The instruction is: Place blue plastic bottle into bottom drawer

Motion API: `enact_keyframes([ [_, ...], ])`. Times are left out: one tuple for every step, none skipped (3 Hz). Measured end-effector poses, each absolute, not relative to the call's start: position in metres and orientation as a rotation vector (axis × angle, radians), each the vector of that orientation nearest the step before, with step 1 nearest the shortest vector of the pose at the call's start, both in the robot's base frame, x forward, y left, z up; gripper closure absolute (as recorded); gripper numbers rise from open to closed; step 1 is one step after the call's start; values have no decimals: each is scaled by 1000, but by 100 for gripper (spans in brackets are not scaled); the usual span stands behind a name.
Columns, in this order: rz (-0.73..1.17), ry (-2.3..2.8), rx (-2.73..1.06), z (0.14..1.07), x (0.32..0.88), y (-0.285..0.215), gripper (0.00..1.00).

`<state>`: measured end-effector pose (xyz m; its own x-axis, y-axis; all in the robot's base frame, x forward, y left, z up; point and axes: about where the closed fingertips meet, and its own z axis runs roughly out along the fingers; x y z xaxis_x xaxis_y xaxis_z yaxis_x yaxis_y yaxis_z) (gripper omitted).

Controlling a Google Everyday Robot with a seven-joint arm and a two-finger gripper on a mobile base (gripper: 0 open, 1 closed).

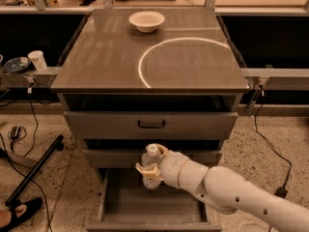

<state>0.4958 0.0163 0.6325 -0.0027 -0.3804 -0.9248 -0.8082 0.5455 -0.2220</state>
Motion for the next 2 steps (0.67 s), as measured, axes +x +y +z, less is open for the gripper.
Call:
enact_keyframes([
  [455, 1597, -1025, 620, 492, 16, 100],
  [452, 1599, -1001, 592, 486, 14, 100],
])
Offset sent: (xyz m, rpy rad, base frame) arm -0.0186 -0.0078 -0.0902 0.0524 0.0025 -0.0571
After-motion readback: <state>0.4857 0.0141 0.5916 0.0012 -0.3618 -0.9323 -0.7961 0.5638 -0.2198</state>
